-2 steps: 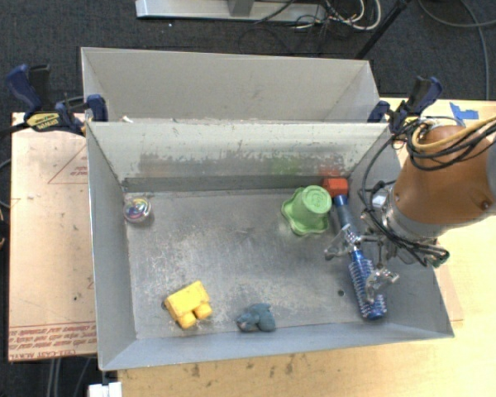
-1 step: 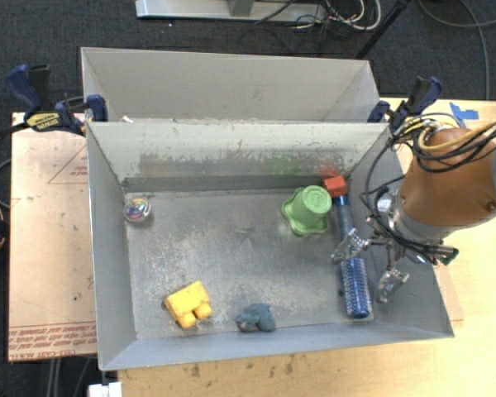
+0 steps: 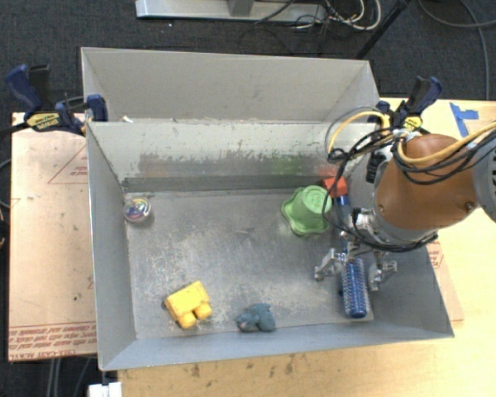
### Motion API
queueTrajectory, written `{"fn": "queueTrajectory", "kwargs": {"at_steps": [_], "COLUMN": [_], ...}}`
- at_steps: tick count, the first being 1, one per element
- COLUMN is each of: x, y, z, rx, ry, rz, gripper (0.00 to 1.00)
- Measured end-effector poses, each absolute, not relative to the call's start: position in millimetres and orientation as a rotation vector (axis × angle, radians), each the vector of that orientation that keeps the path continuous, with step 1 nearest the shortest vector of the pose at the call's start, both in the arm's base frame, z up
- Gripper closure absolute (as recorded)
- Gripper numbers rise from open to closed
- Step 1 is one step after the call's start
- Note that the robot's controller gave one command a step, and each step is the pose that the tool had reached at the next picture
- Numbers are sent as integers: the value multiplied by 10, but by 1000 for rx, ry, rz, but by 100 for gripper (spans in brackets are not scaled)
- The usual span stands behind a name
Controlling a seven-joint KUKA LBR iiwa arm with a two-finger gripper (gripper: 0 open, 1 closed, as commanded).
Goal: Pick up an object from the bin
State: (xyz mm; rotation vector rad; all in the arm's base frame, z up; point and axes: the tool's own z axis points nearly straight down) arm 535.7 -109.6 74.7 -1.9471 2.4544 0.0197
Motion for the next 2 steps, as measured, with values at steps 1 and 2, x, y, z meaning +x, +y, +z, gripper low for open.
{"fn": "queueTrajectory", "kwargs": {"at_steps": [1, 2], "x": [5371, 5251], "y": [-1175, -1181], "z": [755, 2152], "rx": [-1947, -1953], "ry": [2456, 2454], "rz": [-3, -6], "gripper": [100, 100]}}
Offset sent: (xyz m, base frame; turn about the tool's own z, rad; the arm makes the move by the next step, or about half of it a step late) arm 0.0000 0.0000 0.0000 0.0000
